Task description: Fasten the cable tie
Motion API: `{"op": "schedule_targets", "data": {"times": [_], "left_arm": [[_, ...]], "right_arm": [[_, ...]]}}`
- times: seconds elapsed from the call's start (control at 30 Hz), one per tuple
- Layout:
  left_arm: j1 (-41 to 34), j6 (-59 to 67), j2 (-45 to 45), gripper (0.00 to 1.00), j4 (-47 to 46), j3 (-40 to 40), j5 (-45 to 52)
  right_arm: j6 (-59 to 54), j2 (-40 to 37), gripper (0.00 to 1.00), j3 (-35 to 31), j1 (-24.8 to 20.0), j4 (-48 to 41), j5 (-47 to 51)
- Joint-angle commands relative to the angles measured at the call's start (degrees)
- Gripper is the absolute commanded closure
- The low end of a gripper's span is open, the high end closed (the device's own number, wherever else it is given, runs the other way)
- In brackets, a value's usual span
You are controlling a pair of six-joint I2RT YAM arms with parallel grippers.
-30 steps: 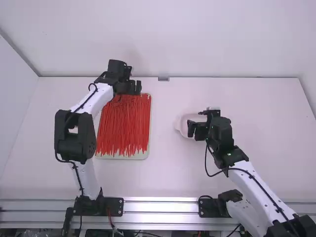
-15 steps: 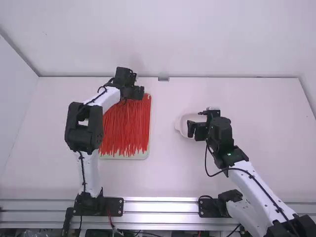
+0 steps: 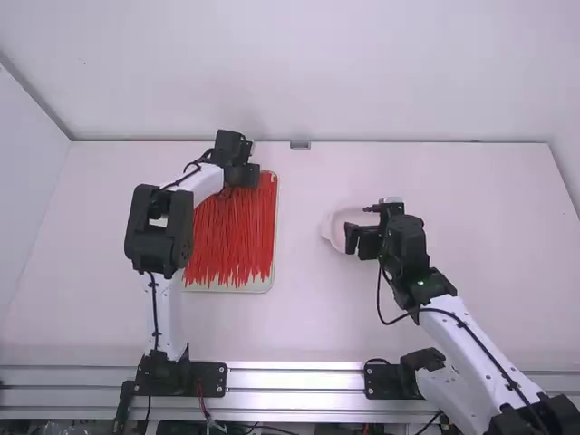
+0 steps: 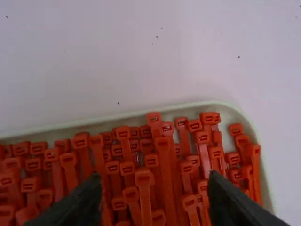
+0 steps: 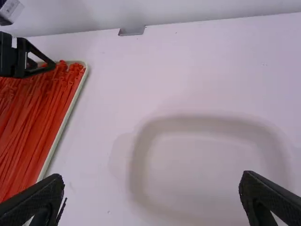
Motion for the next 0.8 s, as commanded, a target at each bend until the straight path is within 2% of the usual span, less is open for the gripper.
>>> {"op": "schedule_targets", "data": {"times": [0.0, 0.27, 0.77], "left_arm": [[-0.1, 0.0, 0.9, 0.49, 0.1, -0.5, -0.4], [-0.1, 0.1, 0.9, 0.61, 0.1, -0.5, -0.4], [0.0, 0.0, 0.9, 0.68, 1.9, -2.3, -0.4]], "right_arm": [[-0.1, 0.3, 0.01, 2.2, -0.1, -0.1, 0.2], [-0.1, 0.3, 0.01, 2.2, 0.3, -0.1, 0.2], [-0.1, 0.3, 0.01, 2.2, 0.7, -0.1, 0.5]]}}
